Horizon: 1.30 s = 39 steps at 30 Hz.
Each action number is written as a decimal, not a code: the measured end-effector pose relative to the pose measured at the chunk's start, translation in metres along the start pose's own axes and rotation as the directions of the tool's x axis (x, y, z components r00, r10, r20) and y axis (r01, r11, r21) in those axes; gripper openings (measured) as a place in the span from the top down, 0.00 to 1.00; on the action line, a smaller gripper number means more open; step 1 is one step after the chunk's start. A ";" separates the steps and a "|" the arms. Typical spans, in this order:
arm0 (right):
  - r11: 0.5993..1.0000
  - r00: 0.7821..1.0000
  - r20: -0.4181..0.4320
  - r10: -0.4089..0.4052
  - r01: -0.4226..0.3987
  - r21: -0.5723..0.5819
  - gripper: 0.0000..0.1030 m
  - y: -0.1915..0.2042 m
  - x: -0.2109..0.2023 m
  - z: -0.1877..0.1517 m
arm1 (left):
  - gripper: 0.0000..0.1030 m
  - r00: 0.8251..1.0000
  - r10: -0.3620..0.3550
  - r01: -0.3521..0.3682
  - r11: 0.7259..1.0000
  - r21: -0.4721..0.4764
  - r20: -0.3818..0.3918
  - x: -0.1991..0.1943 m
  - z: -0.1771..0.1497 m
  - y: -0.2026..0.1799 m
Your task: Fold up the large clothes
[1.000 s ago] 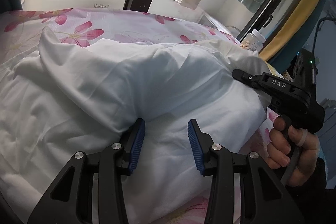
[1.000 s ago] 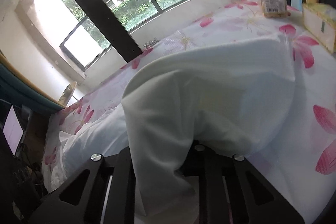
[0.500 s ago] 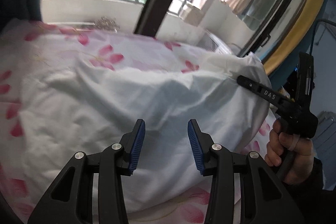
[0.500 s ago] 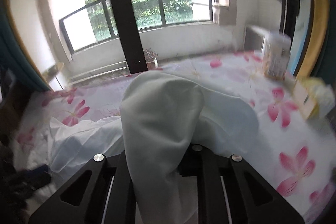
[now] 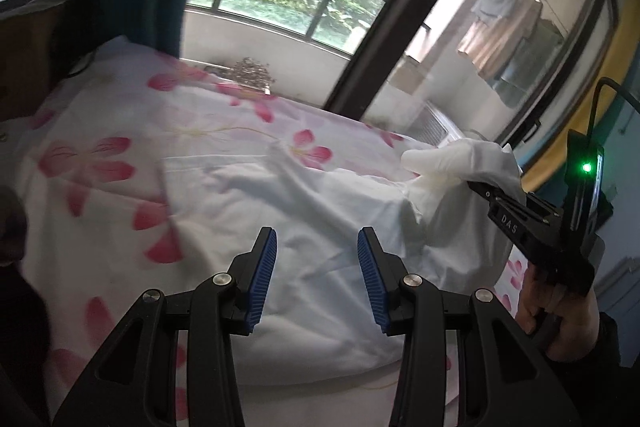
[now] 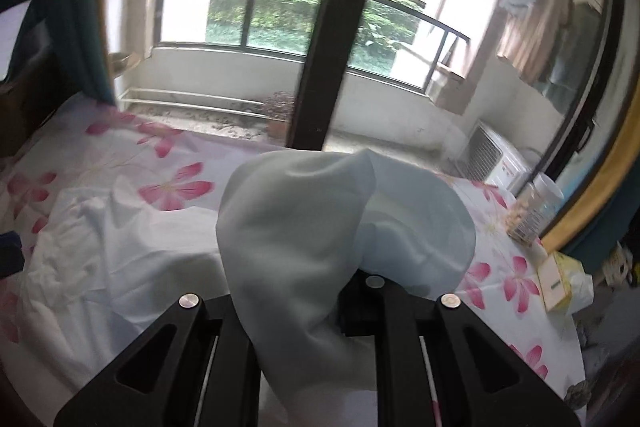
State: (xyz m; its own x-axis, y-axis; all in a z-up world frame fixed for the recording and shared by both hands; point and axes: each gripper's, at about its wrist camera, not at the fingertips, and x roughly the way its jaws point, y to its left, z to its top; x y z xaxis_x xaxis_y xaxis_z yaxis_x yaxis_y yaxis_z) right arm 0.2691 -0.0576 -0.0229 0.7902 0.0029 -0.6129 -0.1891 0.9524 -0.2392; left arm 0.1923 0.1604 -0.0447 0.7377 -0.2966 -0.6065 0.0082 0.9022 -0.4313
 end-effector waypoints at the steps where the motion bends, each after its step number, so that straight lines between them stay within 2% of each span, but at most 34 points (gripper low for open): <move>1: 1.000 1.000 -0.001 0.006 -0.006 -0.012 0.88 0.007 0.000 0.001 | 0.57 1.000 0.004 -0.004 1.000 -0.007 0.004 -0.003 0.000 0.004; 10: 0.996 0.998 -0.038 0.051 -0.053 -0.076 0.87 0.063 -0.001 -0.002 | 0.57 0.999 0.034 -0.033 0.998 -0.055 0.016 -0.018 -0.004 0.033; 19: 0.981 0.988 -0.095 0.124 -0.136 -0.137 0.73 0.108 0.002 -0.013 | 0.57 0.999 0.047 -0.045 0.996 -0.079 0.022 -0.026 -0.009 0.049; 23: 0.964 0.974 -0.107 0.202 -0.217 -0.154 0.61 0.120 -0.001 -0.019 | 0.57 0.998 0.054 -0.052 0.996 -0.079 0.019 -0.029 -0.009 0.050; 26: 0.939 0.952 -0.117 0.284 -0.300 -0.167 0.46 0.127 -0.007 -0.022 | 0.57 0.998 0.066 -0.064 0.995 -0.079 0.012 -0.030 -0.010 0.052; 27: 0.926 0.940 -0.120 0.320 -0.337 -0.172 0.34 0.129 -0.010 -0.024 | 0.56 0.998 0.068 -0.067 0.995 -0.078 0.010 -0.030 -0.010 0.052; 29: 0.894 0.907 -0.112 0.406 -0.419 -0.159 0.17 0.131 -0.017 -0.028 | 0.56 0.997 0.077 -0.077 0.994 -0.075 0.006 -0.032 -0.010 0.052; 30: 0.871 0.883 -0.106 0.457 -0.468 -0.152 0.15 0.132 -0.024 -0.030 | 0.56 0.997 0.081 -0.081 0.994 -0.072 0.004 -0.033 -0.010 0.051; 32: 0.844 0.860 -0.100 0.500 -0.510 -0.168 0.14 0.137 -0.033 -0.034 | 0.56 0.996 0.092 -0.092 0.994 -0.067 0.000 -0.034 -0.008 0.049; 33: 0.817 0.838 -0.113 0.535 -0.546 -0.187 0.12 0.142 -0.038 -0.037 | 0.56 0.995 0.097 -0.097 0.994 -0.058 -0.001 -0.035 -0.006 0.048; 35: 0.784 0.810 -0.126 0.573 -0.587 -0.203 0.12 0.148 -0.044 -0.043 | 0.56 0.994 0.109 -0.109 0.993 -0.044 0.007 -0.038 -0.001 0.045; 39: 0.737 0.768 -0.137 0.626 -0.640 -0.216 0.11 0.151 -0.055 -0.051 | 0.56 0.991 0.132 -0.132 0.991 -0.006 0.019 -0.045 0.013 0.036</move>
State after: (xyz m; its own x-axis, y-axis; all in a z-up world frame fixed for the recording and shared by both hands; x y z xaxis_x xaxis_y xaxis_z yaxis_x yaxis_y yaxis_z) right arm 0.1671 0.0705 -0.0638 0.4085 0.5571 -0.7230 -0.7712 0.6344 0.0531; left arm 0.1688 0.2102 -0.0242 0.7450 -0.1691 -0.6453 -0.0929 0.9316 -0.3514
